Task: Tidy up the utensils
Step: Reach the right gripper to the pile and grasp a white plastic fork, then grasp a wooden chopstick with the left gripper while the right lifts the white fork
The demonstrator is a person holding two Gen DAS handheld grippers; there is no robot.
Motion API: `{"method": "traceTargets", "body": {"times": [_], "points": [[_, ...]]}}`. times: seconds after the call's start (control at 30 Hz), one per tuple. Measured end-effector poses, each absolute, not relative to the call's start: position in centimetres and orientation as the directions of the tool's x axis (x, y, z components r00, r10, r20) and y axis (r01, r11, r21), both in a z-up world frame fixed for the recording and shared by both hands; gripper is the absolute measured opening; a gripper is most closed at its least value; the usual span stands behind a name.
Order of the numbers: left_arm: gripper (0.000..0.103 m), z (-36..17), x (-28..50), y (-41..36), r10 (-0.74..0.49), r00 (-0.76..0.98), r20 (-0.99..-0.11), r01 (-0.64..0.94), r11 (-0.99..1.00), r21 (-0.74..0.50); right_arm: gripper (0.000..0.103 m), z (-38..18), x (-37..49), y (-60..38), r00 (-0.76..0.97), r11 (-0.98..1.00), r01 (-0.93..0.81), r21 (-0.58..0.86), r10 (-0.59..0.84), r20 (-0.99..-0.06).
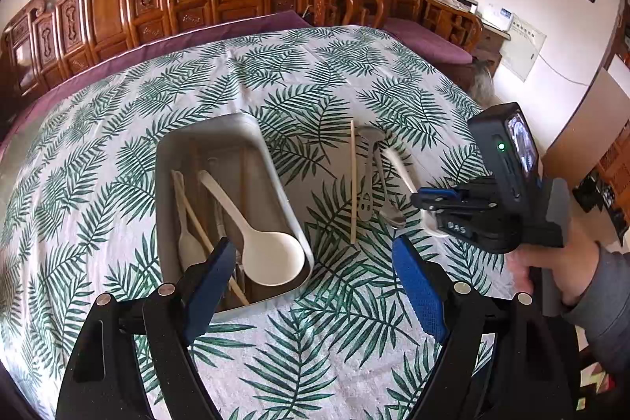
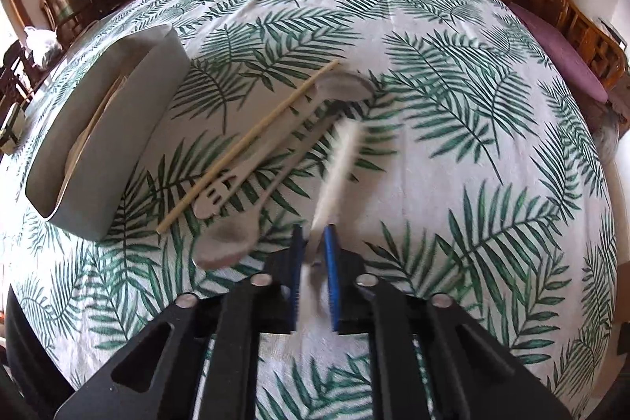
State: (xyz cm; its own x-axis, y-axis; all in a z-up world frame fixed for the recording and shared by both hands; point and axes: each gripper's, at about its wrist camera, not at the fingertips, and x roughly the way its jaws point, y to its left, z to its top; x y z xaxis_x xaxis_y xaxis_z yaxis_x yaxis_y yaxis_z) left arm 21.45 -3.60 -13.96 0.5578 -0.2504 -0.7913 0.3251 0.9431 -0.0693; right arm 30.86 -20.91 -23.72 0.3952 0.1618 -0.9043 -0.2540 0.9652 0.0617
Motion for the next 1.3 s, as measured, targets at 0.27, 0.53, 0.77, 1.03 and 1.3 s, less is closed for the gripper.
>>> {"method": "traceTargets", "body": {"times": [0.27,0.53,0.77,1.03,1.3], "points": [[0.078,-14.1,22.6,-5.5,-0.252,0.547,-0.799,0.350,0.935,-0.055,0.007,-23.5,29.2,-23.7,0.387,0.967,-0.242,0.080,0.172,-0.906],[0.078,-14.4,25.4,-8.6,-0.269,0.525,-0.808,0.393,0.918,-0.051,0.007,-23.5,28.3,-26.1,0.399,0.972,-0.212,0.099,0.179,-0.899],[0.057,-16.0,29.2,-11.2,-0.300,0.458,-0.837,0.421,0.902,-0.094,0.007,-23.5,28.0,-27.1,0.404,0.969,-0.210,0.133,0.210,-0.890],[0.030,-19.3,32.9,-13.7,-0.266,0.385,-0.884,0.434,0.897,-0.081,0.007,-21.8,27.3,-28.4,0.428,0.960,-0.220,0.170,0.252,-0.868],[0.017,-21.1,35.2,-15.1,-0.226,0.362,-0.904,0.436,0.898,-0.050,0.007,-20.3,26.7,-29.2,0.453,0.957,-0.217,0.190,0.271,-0.849]]}}
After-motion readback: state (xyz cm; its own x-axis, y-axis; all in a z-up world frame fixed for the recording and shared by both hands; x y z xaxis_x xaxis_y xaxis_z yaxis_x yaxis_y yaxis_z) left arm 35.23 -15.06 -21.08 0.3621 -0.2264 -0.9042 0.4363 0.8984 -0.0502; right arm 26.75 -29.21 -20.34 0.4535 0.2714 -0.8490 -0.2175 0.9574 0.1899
